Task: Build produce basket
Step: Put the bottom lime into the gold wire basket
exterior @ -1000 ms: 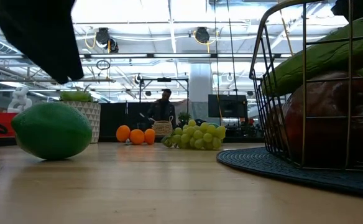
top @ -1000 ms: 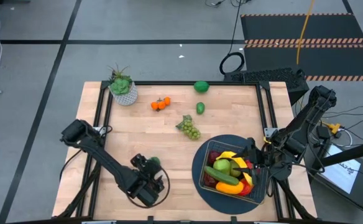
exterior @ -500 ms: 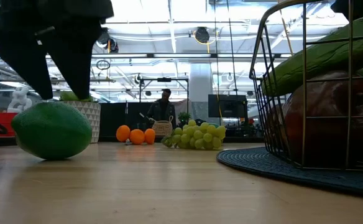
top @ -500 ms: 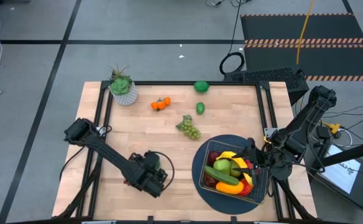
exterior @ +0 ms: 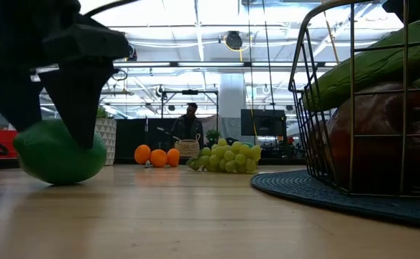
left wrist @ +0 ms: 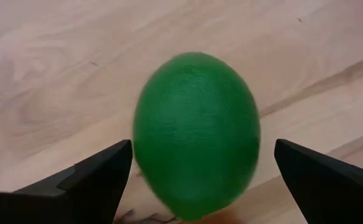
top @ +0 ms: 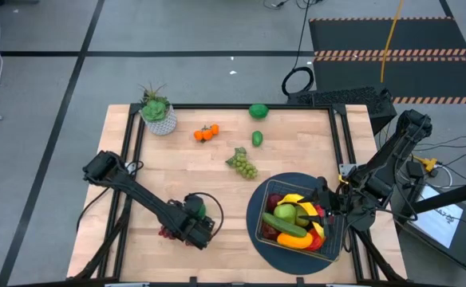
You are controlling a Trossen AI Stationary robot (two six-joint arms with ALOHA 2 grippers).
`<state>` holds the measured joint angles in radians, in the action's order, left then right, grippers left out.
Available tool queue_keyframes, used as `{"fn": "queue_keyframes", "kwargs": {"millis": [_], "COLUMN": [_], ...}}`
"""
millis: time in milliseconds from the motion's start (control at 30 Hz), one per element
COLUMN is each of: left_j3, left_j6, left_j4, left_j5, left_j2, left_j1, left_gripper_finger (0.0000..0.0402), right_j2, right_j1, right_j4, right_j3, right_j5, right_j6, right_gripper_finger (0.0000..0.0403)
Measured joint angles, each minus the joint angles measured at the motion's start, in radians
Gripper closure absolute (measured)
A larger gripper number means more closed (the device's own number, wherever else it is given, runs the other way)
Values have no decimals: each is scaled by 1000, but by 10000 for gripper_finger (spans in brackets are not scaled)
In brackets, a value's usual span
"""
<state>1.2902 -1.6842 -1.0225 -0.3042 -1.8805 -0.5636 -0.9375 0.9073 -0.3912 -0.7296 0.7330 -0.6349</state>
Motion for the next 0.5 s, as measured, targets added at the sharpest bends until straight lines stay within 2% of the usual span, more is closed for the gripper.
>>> {"fn": "queue_keyframes", "kwargs": {"millis": [100, 500], "left_j3": [-26, -42], "left_j6": [19, 73], "left_j4": [49, 48], "left_j5": [0, -2], "left_j2": [0, 0], "left_j1": [3, 3], "left_gripper_finger": [12, 12], "right_j2": [0, 0], "right_j1": [0, 0], "right_j4": [0, 28], "right_j3": [0, 0], "right_j5": [1, 3], "right_j6": [1, 26], "right_gripper_finger": [184, 184]}}
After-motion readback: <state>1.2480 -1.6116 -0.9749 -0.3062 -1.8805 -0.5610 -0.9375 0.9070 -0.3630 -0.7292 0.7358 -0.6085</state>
